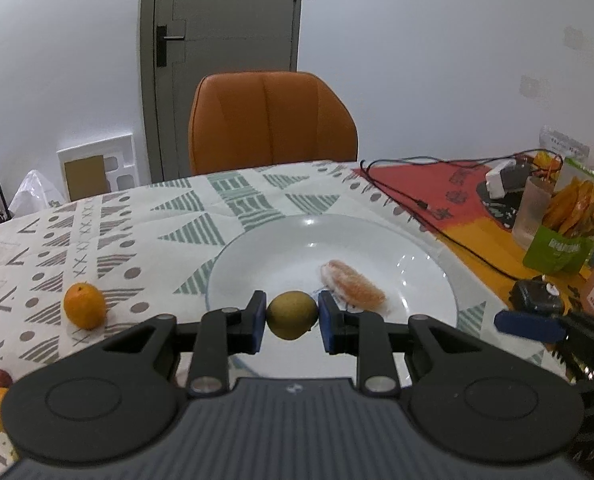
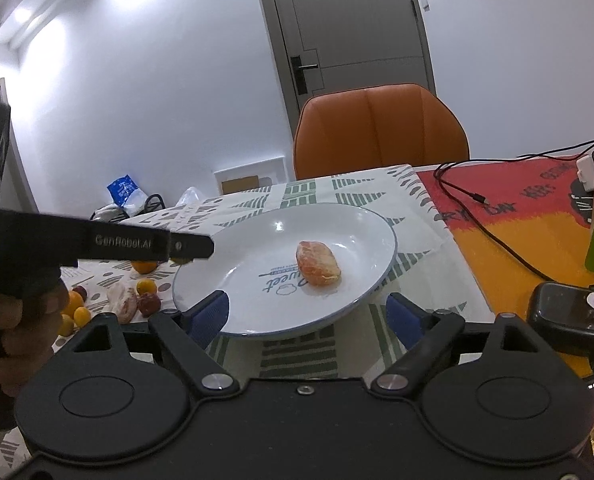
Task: Organize fruits
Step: 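Carry both fruits over the white plate and open both tools to release them, then grasp another yellow-green fruit with the left tool while the right grasps a yellow apricot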
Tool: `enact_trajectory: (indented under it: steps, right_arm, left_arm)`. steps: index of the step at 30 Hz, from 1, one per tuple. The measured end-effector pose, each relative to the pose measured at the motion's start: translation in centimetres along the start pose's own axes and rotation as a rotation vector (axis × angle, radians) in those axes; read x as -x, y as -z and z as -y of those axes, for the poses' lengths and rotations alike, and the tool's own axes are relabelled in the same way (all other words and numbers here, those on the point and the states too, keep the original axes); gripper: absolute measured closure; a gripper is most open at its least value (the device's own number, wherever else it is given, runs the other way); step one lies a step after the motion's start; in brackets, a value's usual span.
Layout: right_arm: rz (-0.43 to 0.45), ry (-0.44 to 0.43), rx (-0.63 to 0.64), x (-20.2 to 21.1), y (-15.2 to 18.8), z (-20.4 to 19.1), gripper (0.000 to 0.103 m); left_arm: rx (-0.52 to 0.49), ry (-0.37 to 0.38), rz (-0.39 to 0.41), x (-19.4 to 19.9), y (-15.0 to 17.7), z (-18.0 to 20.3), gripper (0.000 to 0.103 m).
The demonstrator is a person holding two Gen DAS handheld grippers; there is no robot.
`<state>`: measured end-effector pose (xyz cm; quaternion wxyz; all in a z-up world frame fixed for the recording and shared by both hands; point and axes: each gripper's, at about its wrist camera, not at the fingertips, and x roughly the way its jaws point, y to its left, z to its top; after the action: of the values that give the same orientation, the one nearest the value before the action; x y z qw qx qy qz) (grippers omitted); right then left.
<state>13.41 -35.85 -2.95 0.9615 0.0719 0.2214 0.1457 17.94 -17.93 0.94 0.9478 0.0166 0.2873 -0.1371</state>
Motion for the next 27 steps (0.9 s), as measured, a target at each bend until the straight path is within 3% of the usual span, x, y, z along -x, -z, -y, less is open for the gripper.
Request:
enact_trajectory:
  steps: [3, 8, 10, 16, 27]
  right_arm:
    - [-0.003, -0.005, -0.003, -0.1, 0.1, -0.1, 0.017]
    - [-0.004, -0.012, 0.003, -0.2, -0.1, -0.3, 0.017]
    - [-0.005, -0.017, 0.004, -0.3, -0.2, -0.5, 0.017]
    - [-0.013, -0.035, 0.007, -0.8, -0.4, -1.6, 0.017]
    - [-0.017, -0.074, 0.027, -1.3, -1.2, -4.7, 0.012]
  left_arm:
    - [0.005, 0.001, 0.015, 0.1, -0.2, 0.2, 0.076]
    - [0.01, -0.028, 0.0, 0.3, -0.1, -0.3, 0.064]
    - [0.033, -0.038, -0.004, 0.6, 0.0, -1.1, 0.049]
    - [0.057, -0.074, 0.016, 2.1, 0.7, -3.3, 0.029]
    - [0.122, -0.124, 0.042, 4.8, 2.1, -7.3, 0.017]
